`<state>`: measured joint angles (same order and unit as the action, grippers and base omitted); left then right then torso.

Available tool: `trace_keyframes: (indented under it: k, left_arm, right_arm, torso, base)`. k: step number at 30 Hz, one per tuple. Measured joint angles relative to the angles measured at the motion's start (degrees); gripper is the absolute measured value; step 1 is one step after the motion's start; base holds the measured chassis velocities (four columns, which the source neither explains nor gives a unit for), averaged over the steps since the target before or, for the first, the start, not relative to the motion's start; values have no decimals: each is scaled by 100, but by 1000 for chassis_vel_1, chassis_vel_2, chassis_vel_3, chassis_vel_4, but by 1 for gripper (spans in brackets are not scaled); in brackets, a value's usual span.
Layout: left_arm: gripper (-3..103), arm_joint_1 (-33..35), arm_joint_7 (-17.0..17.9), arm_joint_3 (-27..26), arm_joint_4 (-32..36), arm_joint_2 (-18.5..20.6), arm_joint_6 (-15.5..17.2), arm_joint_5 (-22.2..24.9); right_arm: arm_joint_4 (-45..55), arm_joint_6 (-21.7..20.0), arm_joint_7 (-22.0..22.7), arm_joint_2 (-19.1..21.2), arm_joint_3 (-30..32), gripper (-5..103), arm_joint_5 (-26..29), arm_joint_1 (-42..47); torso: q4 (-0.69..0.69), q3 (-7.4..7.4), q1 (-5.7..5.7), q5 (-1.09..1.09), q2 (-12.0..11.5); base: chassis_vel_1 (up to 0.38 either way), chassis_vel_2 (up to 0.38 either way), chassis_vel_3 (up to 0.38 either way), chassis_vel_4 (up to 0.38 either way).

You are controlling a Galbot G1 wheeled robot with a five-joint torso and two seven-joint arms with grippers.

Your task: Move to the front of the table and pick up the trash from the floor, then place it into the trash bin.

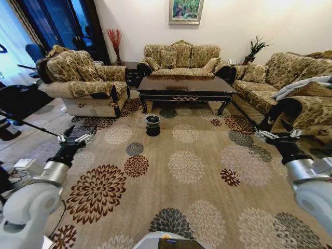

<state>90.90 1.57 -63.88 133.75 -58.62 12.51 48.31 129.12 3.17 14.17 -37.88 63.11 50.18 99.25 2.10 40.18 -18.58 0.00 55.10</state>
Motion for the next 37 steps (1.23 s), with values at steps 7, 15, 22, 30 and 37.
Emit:
trace_keyframes:
  k: [7, 15, 22, 30, 37]
  left_arm:
    - [100, 11, -3, -104, 8, 10, -76, 27]
    - [100, 3, 153, -29, 51, 5, -47, 23]
    - [100, -26, 246, 67, 64, -7, 39, 10]
    - [100, -72, 597, 203, 53, 20, 72, 1]
    - [100, -55, 720, 259, 80, -13, 47, -95]
  right_arm:
    - [36, 286, -100, 63, 161, 100, 300, 3]
    - [-6, 569, -139, 84, 11, 100, 235, -19]
    - [-90, 853, -96, 118, -196, 100, 180, -81]
    - [-150, 991, -213, 201, -363, 100, 284, -255]
    - [-155, 972, -115, 242, -550, 100, 368, -460]
  torso:
    - [0, 111, -84, 0, 192]
    - [0, 228, -180, -1, 405]
    - [0, 322, -261, 0, 581]
    - [0, 442, -359, 0, 799]
    - [0, 484, -384, 0, 867]
  base:
    - [0, 0, 0, 0]
    - [0, 0, 0, 0]
    - [0, 0, 0, 0]
    - [0, 0, 0, 0]
    - [0, 0, 0, 0]
